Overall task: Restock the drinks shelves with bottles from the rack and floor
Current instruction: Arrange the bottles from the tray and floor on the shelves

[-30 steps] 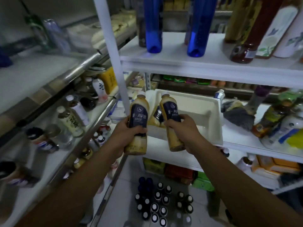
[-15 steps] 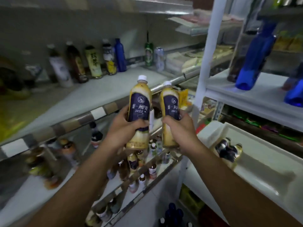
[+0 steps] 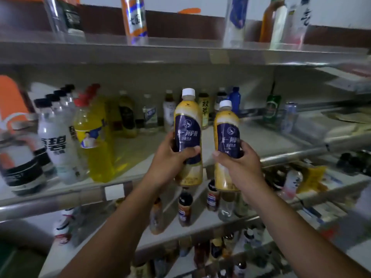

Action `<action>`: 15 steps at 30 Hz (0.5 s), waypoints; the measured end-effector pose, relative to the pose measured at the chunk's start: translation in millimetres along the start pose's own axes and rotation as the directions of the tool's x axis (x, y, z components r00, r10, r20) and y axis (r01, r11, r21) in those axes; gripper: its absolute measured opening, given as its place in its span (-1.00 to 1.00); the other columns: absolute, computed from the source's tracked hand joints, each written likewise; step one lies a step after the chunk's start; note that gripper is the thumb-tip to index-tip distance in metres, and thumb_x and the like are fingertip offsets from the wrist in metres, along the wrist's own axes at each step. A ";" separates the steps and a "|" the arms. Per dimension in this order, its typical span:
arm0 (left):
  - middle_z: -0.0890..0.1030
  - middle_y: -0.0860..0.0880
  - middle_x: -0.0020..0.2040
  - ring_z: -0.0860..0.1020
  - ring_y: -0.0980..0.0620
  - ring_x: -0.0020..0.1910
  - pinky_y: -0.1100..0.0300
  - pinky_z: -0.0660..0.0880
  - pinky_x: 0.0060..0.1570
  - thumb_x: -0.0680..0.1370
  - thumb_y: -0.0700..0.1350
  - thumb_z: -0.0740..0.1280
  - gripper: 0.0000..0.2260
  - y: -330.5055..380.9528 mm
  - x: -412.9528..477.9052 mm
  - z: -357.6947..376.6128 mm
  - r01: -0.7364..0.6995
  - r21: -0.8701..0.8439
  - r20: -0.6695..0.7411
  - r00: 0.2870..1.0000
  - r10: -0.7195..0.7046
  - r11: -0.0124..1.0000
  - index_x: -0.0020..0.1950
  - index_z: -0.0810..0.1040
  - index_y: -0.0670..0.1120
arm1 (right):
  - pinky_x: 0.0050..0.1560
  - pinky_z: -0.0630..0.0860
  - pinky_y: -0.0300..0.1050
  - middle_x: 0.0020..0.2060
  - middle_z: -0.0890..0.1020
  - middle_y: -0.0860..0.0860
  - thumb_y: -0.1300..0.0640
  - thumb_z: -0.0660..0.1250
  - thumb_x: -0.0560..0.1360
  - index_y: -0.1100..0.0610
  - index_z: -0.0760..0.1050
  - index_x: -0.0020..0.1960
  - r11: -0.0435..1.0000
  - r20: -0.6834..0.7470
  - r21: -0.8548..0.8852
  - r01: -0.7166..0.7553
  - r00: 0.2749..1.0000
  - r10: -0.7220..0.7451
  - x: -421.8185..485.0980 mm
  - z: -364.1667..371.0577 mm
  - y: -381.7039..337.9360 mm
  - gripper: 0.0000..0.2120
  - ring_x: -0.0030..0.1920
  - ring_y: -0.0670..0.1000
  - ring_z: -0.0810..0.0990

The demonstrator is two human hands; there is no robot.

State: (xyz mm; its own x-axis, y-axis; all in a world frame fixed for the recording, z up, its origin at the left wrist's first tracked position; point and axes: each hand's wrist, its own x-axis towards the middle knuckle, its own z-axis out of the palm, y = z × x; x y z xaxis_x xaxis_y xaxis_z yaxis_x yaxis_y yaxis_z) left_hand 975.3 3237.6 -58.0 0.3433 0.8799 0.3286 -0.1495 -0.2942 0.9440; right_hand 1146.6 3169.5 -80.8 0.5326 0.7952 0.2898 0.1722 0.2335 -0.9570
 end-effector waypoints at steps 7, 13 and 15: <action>0.62 0.11 0.11 0.59 0.18 0.07 0.21 0.53 -0.04 0.46 -0.28 0.47 -0.51 -9.0 42.3 -57.2 -0.049 -0.023 -0.262 0.964 0.041 0.999 0.26 0.41 0.11 | -0.18 0.44 -0.19 -0.12 0.64 -0.37 0.04 0.53 0.42 -0.20 0.47 0.10 0.998 0.134 0.057 0.028 0.990 -0.035 37.2 74.4 7.7 -0.64 -0.16 -0.31 0.62; 0.58 0.02 0.09 0.58 0.07 0.03 0.13 0.61 -0.04 0.48 -0.35 0.39 -0.45 -34.0 103.4 -97.2 -0.091 0.073 -0.499 0.859 0.115 0.993 0.30 0.36 0.16 | -0.13 0.43 -0.26 0.04 0.62 -0.25 0.04 0.53 0.42 -0.16 0.36 0.34 0.994 0.198 0.056 0.089 0.975 -0.098 63.1 141.8 17.7 -0.43 -0.07 -0.36 0.57; 0.54 0.01 0.20 0.54 -0.03 0.14 0.01 0.51 0.13 0.50 -0.28 0.39 -0.31 -45.9 124.0 -110.2 -0.005 0.127 -0.553 0.830 0.075 0.992 0.51 0.17 0.11 | -0.13 0.44 -0.32 0.06 0.62 -0.22 0.04 0.52 0.43 -0.15 0.37 0.33 0.994 0.233 0.053 0.097 0.967 -0.107 71.1 161.8 22.9 -0.44 -0.05 -0.35 0.58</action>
State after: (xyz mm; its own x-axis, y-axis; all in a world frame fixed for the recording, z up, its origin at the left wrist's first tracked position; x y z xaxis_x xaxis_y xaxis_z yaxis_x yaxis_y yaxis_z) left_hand 922.6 3401.3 -64.0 -0.2387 0.9147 0.3263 -0.0322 -0.3432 0.9387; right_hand 1054.3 3321.9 -84.1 0.3030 0.8743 0.3793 0.1784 0.3389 -0.9238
